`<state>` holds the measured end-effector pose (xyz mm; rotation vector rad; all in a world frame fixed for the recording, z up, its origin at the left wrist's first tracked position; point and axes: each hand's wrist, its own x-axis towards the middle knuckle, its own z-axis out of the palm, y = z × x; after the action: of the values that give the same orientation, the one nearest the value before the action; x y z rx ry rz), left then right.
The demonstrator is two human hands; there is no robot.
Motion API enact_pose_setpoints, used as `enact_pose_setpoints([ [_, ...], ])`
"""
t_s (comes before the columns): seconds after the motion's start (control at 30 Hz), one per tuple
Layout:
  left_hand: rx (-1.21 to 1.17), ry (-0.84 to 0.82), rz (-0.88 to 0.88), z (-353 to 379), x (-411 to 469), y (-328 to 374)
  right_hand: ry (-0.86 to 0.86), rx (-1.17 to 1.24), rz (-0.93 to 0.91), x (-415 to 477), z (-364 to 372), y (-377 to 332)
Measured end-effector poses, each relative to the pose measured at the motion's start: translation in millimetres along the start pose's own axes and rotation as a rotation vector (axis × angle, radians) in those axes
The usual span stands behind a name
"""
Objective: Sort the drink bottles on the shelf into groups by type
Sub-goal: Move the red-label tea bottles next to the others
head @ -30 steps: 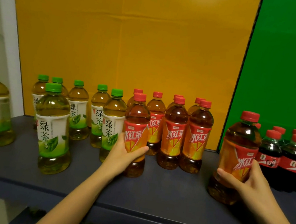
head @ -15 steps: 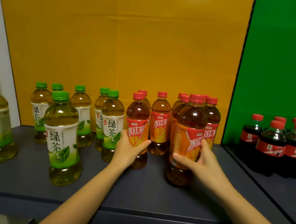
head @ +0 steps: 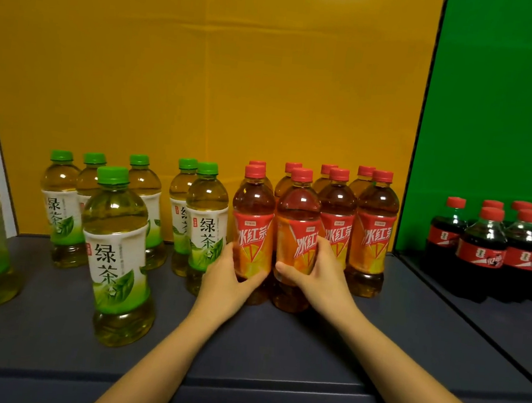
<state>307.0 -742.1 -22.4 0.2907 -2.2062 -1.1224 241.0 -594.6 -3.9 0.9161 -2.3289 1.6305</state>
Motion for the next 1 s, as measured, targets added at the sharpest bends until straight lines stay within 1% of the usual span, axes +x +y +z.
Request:
enact_pose_setpoints([
  [0.13,0.129,0.041,0.076,-3,-4,-2,-0.016,-0.16,-0.036,-4,-6,-3],
  [0.27,0.25,0.096,0.103,-5,-5,-3,-0.041,-0.372,-0.055,-16,-14,1],
  [0.47,0.411,0.15,0.127,-7,-2,2,-0.003,-0.492,-0.067,-14,-12,2],
  [0.67,0.472,0.182,0.126,-5,-4,4,0.06,-0.684,-0.084,-7,-6,-3],
  [0.73,0.494,0.205,0.151,-8,-9,5,0.078,-0.743,-0.105,-7,-9,-5],
  [0.83,0.524,0.265,0.213,-14,-18,8,0.036,-0.773,-0.159,-9,-14,-3],
  [0.9,0.52,0.23,0.24,-15,-19,7,0.002,-0.779,-0.204,-8,-14,-1],
  [1.0,0.487,0.103,0.219,-12,-13,2,-0.016,-0.751,-0.227,-4,-11,0],
])
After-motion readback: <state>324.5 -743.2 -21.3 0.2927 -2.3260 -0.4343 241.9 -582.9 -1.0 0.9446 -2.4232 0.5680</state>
